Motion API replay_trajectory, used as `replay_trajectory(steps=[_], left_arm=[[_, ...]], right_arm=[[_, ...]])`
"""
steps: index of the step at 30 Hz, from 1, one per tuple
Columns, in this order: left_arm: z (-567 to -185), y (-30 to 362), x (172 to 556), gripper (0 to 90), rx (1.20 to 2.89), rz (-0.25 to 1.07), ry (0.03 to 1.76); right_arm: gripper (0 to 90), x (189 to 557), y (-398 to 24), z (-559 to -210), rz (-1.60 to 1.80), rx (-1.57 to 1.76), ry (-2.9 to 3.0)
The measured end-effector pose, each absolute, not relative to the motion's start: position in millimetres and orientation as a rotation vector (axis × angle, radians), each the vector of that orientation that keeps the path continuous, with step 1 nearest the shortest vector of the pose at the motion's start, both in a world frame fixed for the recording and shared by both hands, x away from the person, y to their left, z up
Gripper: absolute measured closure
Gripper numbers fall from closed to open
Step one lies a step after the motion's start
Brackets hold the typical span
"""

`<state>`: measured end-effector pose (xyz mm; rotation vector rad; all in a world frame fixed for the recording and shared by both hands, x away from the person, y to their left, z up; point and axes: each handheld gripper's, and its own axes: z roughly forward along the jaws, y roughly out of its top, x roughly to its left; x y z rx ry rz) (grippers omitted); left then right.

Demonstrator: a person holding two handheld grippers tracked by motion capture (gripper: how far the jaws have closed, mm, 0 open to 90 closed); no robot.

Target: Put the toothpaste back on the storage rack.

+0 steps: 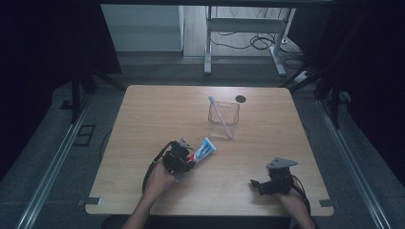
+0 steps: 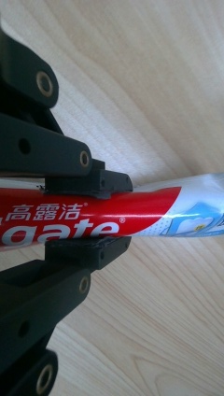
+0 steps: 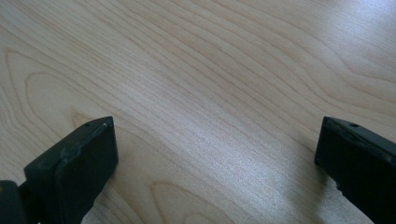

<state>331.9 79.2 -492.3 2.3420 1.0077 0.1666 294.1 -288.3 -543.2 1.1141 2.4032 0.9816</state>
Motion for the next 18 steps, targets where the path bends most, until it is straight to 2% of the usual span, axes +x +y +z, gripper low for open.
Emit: replay_trajectory(steps=[18], left_arm=[[-446.8, 78.7, 345.6, 72.6, 2.264, 0.214, 0.952]], right_arm=[[0.0, 294.3, -288.6, -543.2, 0.981, 1.107, 2.404]])
